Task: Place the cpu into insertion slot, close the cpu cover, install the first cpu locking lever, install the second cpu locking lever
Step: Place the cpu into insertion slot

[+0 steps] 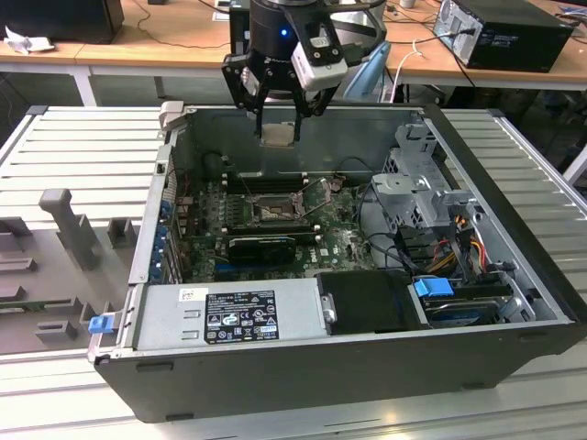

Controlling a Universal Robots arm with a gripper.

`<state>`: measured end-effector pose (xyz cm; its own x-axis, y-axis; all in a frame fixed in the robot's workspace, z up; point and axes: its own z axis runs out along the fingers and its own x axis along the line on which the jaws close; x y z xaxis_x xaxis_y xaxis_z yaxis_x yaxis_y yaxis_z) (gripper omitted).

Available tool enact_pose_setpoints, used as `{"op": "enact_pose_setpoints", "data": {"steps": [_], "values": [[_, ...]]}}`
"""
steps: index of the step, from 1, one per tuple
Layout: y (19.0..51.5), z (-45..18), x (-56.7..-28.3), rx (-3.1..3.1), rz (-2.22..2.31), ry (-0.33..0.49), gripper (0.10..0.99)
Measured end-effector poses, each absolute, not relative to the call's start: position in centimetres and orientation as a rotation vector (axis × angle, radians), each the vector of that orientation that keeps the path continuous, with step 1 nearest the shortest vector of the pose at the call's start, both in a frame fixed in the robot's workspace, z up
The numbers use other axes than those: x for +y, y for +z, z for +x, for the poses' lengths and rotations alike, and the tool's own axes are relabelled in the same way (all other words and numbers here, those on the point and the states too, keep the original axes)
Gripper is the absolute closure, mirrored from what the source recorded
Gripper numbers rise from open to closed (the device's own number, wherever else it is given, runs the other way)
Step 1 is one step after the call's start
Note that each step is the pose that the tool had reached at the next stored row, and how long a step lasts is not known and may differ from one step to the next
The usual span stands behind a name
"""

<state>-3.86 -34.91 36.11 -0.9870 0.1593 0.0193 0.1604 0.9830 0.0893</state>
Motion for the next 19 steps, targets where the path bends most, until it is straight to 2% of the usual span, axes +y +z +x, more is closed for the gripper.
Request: {"op": "enact_pose_setpoints", "data": {"steps": [19], "values": [[36.11, -3.86, -34.91, -3.105, -0.396, -0.143, 0.557]]}}
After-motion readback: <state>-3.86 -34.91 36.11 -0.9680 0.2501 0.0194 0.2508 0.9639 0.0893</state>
